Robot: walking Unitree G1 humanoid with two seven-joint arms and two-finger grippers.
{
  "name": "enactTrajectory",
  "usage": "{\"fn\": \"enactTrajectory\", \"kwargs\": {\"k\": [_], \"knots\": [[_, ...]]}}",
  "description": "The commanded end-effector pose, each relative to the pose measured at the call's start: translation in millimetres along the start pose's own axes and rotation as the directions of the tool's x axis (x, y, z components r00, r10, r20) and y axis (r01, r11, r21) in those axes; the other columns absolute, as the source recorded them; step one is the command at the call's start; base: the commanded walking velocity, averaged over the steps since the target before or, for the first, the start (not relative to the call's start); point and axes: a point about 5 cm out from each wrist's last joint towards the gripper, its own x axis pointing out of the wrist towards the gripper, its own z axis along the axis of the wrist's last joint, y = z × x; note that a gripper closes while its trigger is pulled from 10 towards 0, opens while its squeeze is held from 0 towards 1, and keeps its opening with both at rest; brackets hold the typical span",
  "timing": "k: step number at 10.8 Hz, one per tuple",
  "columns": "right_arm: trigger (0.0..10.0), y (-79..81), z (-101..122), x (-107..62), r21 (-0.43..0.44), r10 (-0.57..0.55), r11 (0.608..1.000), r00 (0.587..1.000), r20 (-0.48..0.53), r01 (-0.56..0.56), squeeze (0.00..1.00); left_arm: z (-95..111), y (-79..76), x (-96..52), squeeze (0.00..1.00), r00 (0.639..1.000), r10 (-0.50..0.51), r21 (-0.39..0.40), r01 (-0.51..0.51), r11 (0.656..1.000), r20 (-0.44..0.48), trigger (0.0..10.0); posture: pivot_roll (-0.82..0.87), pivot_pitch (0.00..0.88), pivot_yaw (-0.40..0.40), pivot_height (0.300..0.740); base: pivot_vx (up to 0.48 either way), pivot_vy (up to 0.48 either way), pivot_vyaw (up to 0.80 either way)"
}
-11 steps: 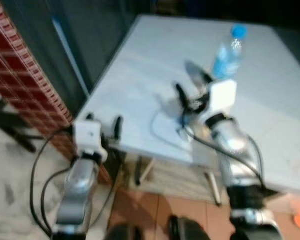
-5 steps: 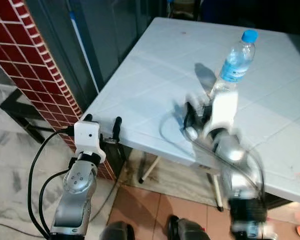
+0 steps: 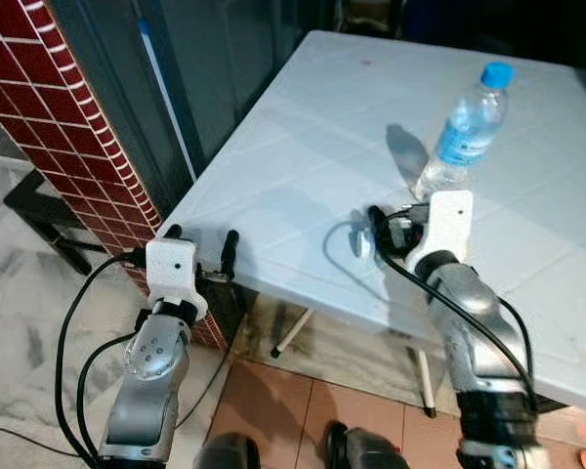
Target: Restocking fridge
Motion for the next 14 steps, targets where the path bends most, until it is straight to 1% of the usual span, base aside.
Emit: {"fn": "enactTrajectory", "kwargs": {"k": [1,2,3,4,5,6,7,8,9,10,11,12,13,14], "knots": [[10.0,0.7,-15.9,-4.1,0.012,0.014,1.0,0.996,-0.092,-0.013,0.0,-2.6,0.6,-1.6,0.0,1.0,0.003,0.003,-0.003,1.0,-0.01,10.0,0.01,0.083,0.043,0.74,0.0,0.0,0.0],[10.0,0.4,-7.9,-4.4,-0.033,0.027,0.999,0.998,-0.063,-0.029,0.0,-3.0,0.4,-1.1,0.0,1.0,0.004,0.002,-0.004,1.0,-0.011,10.0,0.0,0.082,0.045,0.74,0.0,0.0,0.0],[10.0,-0.9,13.6,-2.4,-0.1,0.085,0.992,0.996,0.014,-0.083,0.0,-2.7,0.7,0.6,0.0,1.0,0.003,0.005,-0.003,1.0,-0.009,10.0,-0.01,0.081,0.047,0.74,0.0,0.0,0.0],[10.0,-4.4,26.7,-0.6,-0.145,0.125,0.982,0.991,0.046,-0.117,0.0,-2.5,0.6,1.8,0.0,1.0,0.002,0.005,-0.002,1.0,-0.008,10.0,-0.01,0.08,0.046,0.74,0.0,0.0,0.0],[10.0,-11.1,37.8,0.6,-0.207,0.155,0.969,0.985,0.069,-0.138,0.0,-2.6,0.3,2.2,0.0,1.0,0.004,0.004,-0.004,1.0,-0.007,10.0,-0.01,0.079,0.044,0.74,0.0,0.0,0.0],[10.0,-18.1,44.6,1.7,-0.23,0.164,0.963,0.983,0.088,-0.141,0.0,-2.7,0.0,2.2,0.0,1.0,0.006,0.001,-0.006,1.0,-0.007,10.0,-0.01,0.079,0.044,0.74,0.0,0.0,0.0],[10.0,-23.0,48.1,3.0,-0.247,0.194,0.955,0.977,0.093,-0.166,0.0,-3.2,-0.7,2.3,0.0,1.0,0.007,0.0,-0.007,1.0,-0.008,10.0,-0.01,0.078,0.042,0.74,0.0,0.0,0.0],[10.0,-25.1,53.4,2.1,-0.256,0.291,0.93,0.953,0.08,-0.262,0.0,-3.0,-0.1,2.5,0.0,1.0,0.01,0.0,-0.01,1.0,-0.007,10.0,-0.01,0.078,0.042,0.74,0.0,0.0,0.0],[10.0,-27.4,55.5,-2.7,-0.276,0.415,0.877,0.909,0.025,-0.393,0.0,-2.9,1.1,2.1,0.0,1.0,0.012,0.002,-0.012,1.0,-0.008,10.0,-0.01,0.078,0.042,0.74,0.0,0.0,0.0],[10.0,-35.7,58.1,-6.4,-0.309,0.475,0.835,0.88,-0.013,-0.455,0.0,-3.3,1.3,2.4,0.0,1.0,0.01,0.004,-0.01,1.0,-0.009,10.0,-0.01,0.078,0.051,0.74,0.0,0.0,0.0],[10.0,-44.3,61.4,-8.4,-0.319,0.52,0.802,0.853,-0.044,-0.505,0.0,-3.3,0.7,3.5,0.0,1.0,0.006,0.005,-0.006,1.0,-0.009,10.0,-0.01,0.078,0.05,0.74,0.0,0.0,0.0],[10.0,-50.1,61.6,-9.6,-0.34,0.564,0.757,0.821,-0.091,-0.558,0.0,-3.1,-0.1,4.4,0.0,1.0,0.003,0.003,-0.003,1.0,-0.008,10.0,-0.01,0.078,0.051,0.74,0.0,0.0,0.0],[10.0,-52.2,58.7,-10.8,-0.345,0.629,0.688,0.762,-0.156,-0.639,0.0,-3.2,-0.2,4.2,0.0,1.0,0.001,0.003,-0.001,1.0,-0.009,10.0,-0.01,0.078,0.052,0.74,0.0,0.0,0.0],[10.0,-52.6,54.6,-10.2,-0.349,0.656,0.647,0.729,-0.197,-0.678,0.0,-3.4,0.0,3.8,0.0,1.0,0.001,0.005,-0.001,1.0,-0.01,10.0,0.0,0.078,0.051,0.74,0.0,0.0,0.0]]}}
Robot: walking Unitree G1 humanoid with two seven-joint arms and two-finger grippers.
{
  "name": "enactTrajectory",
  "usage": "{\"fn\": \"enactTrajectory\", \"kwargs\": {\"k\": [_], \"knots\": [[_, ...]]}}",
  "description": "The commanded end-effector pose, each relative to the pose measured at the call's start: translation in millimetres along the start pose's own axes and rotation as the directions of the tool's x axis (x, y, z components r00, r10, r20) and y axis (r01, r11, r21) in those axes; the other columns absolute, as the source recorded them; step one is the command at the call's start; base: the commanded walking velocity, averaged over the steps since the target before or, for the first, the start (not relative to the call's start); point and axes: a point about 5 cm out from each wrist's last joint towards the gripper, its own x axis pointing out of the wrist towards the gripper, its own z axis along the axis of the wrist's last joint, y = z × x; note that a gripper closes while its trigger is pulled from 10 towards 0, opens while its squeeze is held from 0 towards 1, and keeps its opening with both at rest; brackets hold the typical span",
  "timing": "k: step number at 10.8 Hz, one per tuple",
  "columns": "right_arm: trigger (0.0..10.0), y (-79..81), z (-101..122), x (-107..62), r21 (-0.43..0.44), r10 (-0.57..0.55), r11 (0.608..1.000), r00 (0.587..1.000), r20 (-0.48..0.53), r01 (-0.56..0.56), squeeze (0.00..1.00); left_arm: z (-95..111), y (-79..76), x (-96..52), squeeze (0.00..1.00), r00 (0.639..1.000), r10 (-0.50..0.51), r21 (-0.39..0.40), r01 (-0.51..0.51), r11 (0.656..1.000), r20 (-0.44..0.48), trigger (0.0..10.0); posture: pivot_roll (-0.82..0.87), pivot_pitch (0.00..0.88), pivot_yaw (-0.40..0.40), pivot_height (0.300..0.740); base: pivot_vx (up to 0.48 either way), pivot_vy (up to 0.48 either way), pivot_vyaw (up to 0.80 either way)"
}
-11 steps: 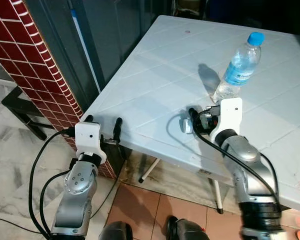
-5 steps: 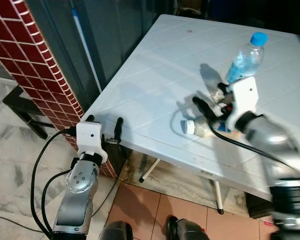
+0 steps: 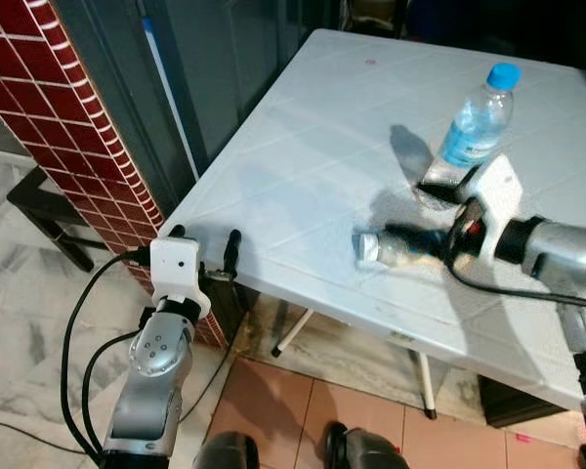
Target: Restocking fridge
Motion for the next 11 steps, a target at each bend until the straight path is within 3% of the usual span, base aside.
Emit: {"fn": "enactTrajectory", "kwargs": {"k": [1,6,9,11], "knots": [[10.0,2.5,2.1,3.9,-0.048,0.089,0.995,0.996,-0.018,-0.089,0.0,0.2,3.6,-0.8,0.0,1.0,0.007,0.015,-0.007,1.0,0.001,10.0,0.0,0.076,0.05,0.74,0.0,0.0,0.0],[10.0,-7.9,2.5,23.1,-0.181,0.256,0.945,0.96,-0.118,-0.274,0.0,1.0,3.8,-1.6,0.0,1.0,0.01,0.018,-0.01,1.0,0.002,10.0,0.02,0.078,0.044,0.74,0.0,0.0,0.0],[10.0,-33.9,20.9,23.3,-0.263,0.157,0.949,0.985,-0.077,-0.172,0.0,0.4,4.3,-3.2,0.0,1.0,0.018,0.017,-0.018,1.0,0.0,10.0,0.02,0.078,0.039,0.74,0.0,0.0,0.0],[10.0,-33.9,29.9,23.8,-0.203,0.211,0.956,0.977,-0.024,-0.211,0.0,-0.2,2.9,-1.9,0.0,1.0,0.013,0.015,-0.013,1.0,-0.002,10.0,0.01,0.078,0.04,0.74,0.0,0.0,0.0]]}}
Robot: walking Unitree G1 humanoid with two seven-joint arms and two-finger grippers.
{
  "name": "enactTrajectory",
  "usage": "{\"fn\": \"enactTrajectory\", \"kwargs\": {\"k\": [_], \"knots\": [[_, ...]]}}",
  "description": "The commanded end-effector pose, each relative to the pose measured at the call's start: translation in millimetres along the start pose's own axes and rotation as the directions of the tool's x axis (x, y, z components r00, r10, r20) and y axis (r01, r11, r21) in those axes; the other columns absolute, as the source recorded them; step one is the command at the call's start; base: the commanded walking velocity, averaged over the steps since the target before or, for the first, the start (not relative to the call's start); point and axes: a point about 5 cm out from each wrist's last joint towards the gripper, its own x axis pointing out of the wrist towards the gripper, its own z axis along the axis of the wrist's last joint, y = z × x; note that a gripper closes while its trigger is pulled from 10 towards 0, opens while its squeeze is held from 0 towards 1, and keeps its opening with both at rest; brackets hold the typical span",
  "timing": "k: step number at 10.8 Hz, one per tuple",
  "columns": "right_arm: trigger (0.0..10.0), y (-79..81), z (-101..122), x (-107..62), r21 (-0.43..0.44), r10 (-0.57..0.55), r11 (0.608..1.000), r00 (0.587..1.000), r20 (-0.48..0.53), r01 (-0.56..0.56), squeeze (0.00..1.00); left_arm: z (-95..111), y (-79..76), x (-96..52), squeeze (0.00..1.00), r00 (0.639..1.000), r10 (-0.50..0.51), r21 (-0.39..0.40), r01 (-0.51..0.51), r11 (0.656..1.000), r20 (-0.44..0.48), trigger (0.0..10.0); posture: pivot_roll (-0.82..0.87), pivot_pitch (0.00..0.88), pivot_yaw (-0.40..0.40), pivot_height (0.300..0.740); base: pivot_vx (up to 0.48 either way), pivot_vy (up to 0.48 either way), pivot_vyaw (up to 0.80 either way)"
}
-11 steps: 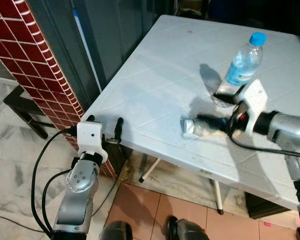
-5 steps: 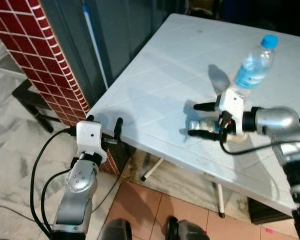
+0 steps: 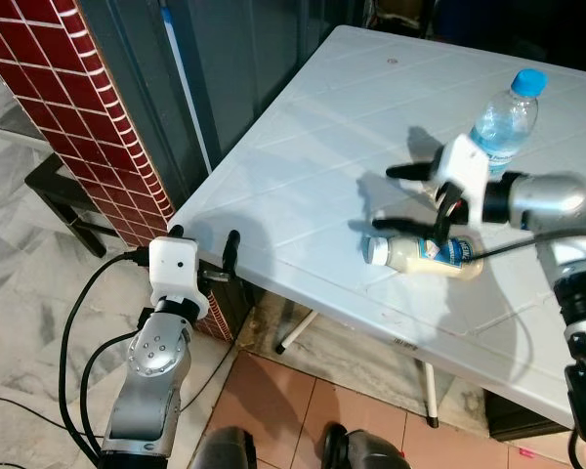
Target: Restocking fridge
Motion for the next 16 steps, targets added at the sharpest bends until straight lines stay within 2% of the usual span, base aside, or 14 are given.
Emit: {"fn": "enactTrajectory", "kwargs": {"k": [1,2,4,6,8,11,14,16], "knots": [[10.0,3.6,3.4,0.8,-0.008,0.056,0.998,0.998,0.006,-0.056,0.0,-0.6,1.2,-1.1,0.0,1.0,0.009,0.008,-0.009,1.0,-0.002,10.0,0.01,0.078,0.039,0.74,0.0,0.0,0.0],[10.0,6.5,-4.9,-0.4,0.007,0.111,0.994,0.993,-0.043,-0.111,0.0,-2.0,0.7,-1.5,0.0,1.0,0.008,0.007,-0.008,1.0,-0.008,10.0,0.01,0.08,0.04,0.74,0.0,0.0,0.0],[10.0,9.6,-6.5,-3.5,0.043,0.199,0.98,0.976,-0.084,-0.196,0.0,-2.0,0.3,-0.6,0.0,1.0,0.01,0.005,-0.009,1.0,-0.01,10.0,0.01,0.081,0.036,0.74,0.0,0.0,0.0],[10.0,8.6,-17.1,-6.4,0.077,0.16,0.986,0.974,-0.158,-0.15,0.0,-2.7,-0.2,-1.6,0.0,1.0,0.014,0.004,-0.014,1.0,-0.012,10.0,0.01,0.082,0.031,0.74,0.0,0.0,0.0],[10.0,14.2,-27.4,-10.2,0.104,0.145,0.986,0.972,-0.185,-0.128,0.0,-3.3,0.0,-2.1,0.0,1.0,0.016,0.002,-0.016,1.0,-0.015,10.0,0.01,0.083,0.03,0.74,0.0,0.0,0.0],[10.0,12.7,-21.8,-5.7,0.082,0.188,0.981,0.965,-0.183,-0.176,0.0,-2.4,-2.6,1.3,0.0,1.0,0.003,0.0,-0.003,1.0,-0.012,10.0,-0.01,0.086,0.037,0.74,0.0,0.0,0.0],[10.0,-1.2,-10.0,-0.4,-0.047,0.218,0.969,0.934,-0.283,-0.241,0.0,-2.9,-3.1,-0.5,0.0,1.0,0.014,-0.005,-0.014,1.0,-0.011,10.0,0.0,0.087,0.019,0.74,0.0,0.0,0.0],[10.0,-5.0,-6.4,6.0,-0.075,0.262,0.949,0.9,-0.348,-0.306,0.0,-3.5,-3.9,-0.9,0.0,1.0,0.016,-0.009,-0.016,1.0,-0.013,10.0,0.0,0.091,0.013,0.74,0.0,0.0,0.0]]}}
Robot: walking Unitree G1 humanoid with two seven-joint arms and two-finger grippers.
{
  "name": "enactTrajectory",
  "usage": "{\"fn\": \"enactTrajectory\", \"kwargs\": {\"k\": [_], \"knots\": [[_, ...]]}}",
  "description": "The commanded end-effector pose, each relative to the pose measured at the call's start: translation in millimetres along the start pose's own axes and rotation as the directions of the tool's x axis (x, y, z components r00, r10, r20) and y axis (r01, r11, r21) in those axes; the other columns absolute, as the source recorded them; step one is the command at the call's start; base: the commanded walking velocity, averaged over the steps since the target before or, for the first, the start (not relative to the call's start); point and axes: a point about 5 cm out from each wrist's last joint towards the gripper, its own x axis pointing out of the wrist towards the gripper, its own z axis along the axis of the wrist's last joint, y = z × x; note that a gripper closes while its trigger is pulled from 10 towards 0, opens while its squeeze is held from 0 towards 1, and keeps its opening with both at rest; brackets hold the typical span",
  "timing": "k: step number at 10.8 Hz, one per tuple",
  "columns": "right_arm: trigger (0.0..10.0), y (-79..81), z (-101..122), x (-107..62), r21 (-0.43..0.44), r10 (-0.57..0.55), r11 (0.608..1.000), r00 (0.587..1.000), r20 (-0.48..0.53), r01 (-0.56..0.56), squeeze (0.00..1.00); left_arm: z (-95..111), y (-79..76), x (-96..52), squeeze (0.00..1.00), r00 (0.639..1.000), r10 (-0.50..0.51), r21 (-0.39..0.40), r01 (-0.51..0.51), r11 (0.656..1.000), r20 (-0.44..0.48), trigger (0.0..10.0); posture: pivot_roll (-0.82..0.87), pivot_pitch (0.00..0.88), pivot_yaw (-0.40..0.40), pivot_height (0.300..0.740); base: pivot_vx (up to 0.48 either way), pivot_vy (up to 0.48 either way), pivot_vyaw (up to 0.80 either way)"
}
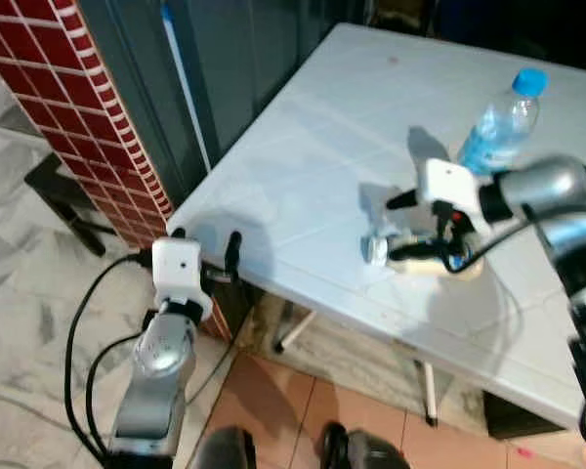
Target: Restocking fridge
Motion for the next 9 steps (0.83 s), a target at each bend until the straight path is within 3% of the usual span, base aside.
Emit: {"fn": "enactTrajectory", "kwargs": {"k": [1,7,8,9], "knots": [[10.0,1.6,1.7,4.7,-0.023,0.063,0.998,0.998,-0.023,-0.063,0.0,-1.4,0.5,-1.9,0.0,1.0,0.001,0.011,-0.001,1.0,-0.006,10.0,0.0,0.094,0.01,0.74,0.0,0.0,0.0],[10.0,2.3,10.5,37.0,-0.077,0.154,0.984,0.986,-0.059,-0.158,0.0,-1.9,-0.5,-4.2,0.0,1.0,0.009,0.009,-0.009,1.0,-0.01,10.0,0.01,0.1,-0.004,0.74,0.0,0.0,0.0],[0.0,3.4,7.0,41.3,-0.076,0.156,0.984,0.982,-0.106,-0.164,0.0,-2.2,-0.7,-4.5,0.0,1.0,0.01,0.009,-0.01,1.0,-0.011,10.0,0.01,0.099,-0.005,0.74,0.0,0.0,0.0],[0.0,5.2,5.0,45.3,-0.078,0.163,0.982,0.978,-0.128,-0.174,0.0,-2.3,-1.1,-4.2,0.0,1.0,0.01,0.009,-0.01,1.0,-0.011,10.0,0.01,0.097,-0.007,0.74,0.0,0.0,0.0]]}}
